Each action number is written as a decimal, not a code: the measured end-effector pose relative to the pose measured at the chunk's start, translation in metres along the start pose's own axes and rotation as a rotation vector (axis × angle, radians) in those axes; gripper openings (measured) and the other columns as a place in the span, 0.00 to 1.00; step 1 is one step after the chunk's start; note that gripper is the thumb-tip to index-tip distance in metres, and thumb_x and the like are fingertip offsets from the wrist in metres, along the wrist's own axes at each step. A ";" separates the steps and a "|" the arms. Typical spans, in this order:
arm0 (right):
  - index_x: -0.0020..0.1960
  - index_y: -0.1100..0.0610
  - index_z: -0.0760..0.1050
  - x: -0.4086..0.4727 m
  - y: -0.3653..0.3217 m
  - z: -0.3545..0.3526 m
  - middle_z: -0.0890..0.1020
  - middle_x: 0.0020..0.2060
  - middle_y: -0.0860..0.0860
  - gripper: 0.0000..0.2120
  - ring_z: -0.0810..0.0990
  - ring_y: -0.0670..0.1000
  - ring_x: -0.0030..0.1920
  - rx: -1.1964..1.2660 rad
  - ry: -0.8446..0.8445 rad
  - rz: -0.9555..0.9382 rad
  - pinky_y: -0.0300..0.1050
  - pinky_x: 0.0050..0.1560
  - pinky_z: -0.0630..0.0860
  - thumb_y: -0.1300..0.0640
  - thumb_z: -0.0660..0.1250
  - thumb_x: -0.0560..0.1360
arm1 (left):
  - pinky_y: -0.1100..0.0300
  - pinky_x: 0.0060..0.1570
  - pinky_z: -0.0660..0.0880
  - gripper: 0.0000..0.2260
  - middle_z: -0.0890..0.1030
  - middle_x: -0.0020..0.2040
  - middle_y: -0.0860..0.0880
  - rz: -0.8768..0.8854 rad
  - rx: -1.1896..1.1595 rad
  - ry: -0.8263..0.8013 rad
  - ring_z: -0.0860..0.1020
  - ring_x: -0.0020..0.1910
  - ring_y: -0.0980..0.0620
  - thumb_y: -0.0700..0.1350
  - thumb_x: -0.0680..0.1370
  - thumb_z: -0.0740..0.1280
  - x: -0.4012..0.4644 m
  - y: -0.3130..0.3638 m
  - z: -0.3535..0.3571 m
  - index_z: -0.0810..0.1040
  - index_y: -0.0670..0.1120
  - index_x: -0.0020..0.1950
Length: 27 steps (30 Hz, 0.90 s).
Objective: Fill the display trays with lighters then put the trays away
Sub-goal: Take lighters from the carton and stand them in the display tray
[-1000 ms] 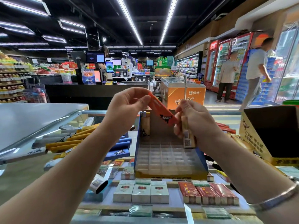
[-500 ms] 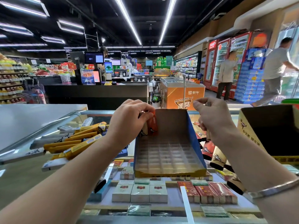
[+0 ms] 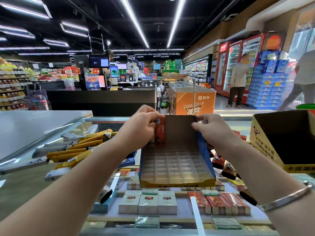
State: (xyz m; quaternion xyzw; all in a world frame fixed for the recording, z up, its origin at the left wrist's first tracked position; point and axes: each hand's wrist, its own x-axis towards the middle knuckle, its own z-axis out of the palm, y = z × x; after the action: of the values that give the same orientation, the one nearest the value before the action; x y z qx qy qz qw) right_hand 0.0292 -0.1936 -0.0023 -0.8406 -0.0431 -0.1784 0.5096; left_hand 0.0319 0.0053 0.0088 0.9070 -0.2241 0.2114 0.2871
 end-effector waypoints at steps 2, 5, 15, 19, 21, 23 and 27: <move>0.63 0.57 0.72 0.000 -0.001 -0.001 0.78 0.48 0.51 0.15 0.75 0.49 0.46 0.004 -0.019 0.004 0.39 0.37 0.69 0.58 0.64 0.76 | 0.79 0.40 0.70 0.16 0.68 0.56 0.57 -0.011 -0.030 -0.047 0.71 0.48 0.61 0.39 0.79 0.59 -0.003 -0.001 0.000 0.72 0.51 0.65; 0.60 0.55 0.71 0.001 -0.004 -0.003 0.72 0.39 0.47 0.16 0.70 0.45 0.36 0.007 -0.040 0.027 0.38 0.31 0.64 0.63 0.64 0.74 | 0.74 0.44 0.72 0.19 0.67 0.61 0.57 0.013 -0.036 -0.065 0.71 0.51 0.60 0.40 0.78 0.61 -0.009 -0.005 0.002 0.68 0.53 0.68; 0.50 0.57 0.65 -0.023 -0.046 -0.009 0.74 0.35 0.56 0.26 0.71 0.50 0.34 0.520 -0.310 -0.102 0.43 0.30 0.64 0.80 0.55 0.58 | 0.70 0.55 0.69 0.17 0.72 0.55 0.60 0.170 -0.210 0.220 0.72 0.55 0.57 0.42 0.75 0.67 -0.017 0.018 -0.011 0.73 0.62 0.57; 0.54 0.54 0.62 -0.028 -0.048 -0.007 0.75 0.34 0.55 0.32 0.73 0.49 0.32 0.638 -0.512 -0.110 0.41 0.31 0.70 0.75 0.55 0.53 | 0.54 0.57 0.70 0.14 0.73 0.50 0.59 0.294 -0.235 0.168 0.71 0.55 0.53 0.48 0.73 0.68 -0.022 0.032 -0.013 0.73 0.65 0.53; 0.56 0.52 0.60 -0.030 -0.047 -0.007 0.74 0.33 0.54 0.34 0.74 0.49 0.32 0.628 -0.603 -0.104 0.40 0.31 0.72 0.76 0.55 0.54 | 0.54 0.55 0.71 0.11 0.73 0.48 0.59 0.306 -0.265 0.136 0.71 0.54 0.53 0.51 0.73 0.67 -0.023 0.035 -0.012 0.75 0.62 0.54; 0.59 0.50 0.59 -0.033 -0.046 -0.004 0.72 0.36 0.56 0.37 0.75 0.50 0.33 0.605 -0.690 -0.097 0.39 0.32 0.73 0.77 0.56 0.55 | 0.52 0.55 0.71 0.11 0.73 0.48 0.60 0.302 -0.281 0.105 0.70 0.54 0.55 0.49 0.74 0.68 -0.023 0.036 -0.010 0.76 0.59 0.55; 0.61 0.48 0.58 -0.035 -0.044 0.001 0.72 0.36 0.58 0.39 0.76 0.50 0.31 0.592 -0.727 -0.086 0.39 0.30 0.73 0.76 0.56 0.55 | 0.51 0.54 0.73 0.06 0.75 0.46 0.60 0.247 -0.362 0.009 0.72 0.53 0.56 0.50 0.72 0.69 -0.023 0.037 -0.012 0.78 0.57 0.48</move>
State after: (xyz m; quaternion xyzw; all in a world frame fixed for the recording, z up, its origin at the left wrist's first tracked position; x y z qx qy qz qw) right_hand -0.0140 -0.1682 0.0222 -0.6647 -0.3025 0.1266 0.6713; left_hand -0.0093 -0.0084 0.0220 0.8055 -0.3664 0.2052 0.4182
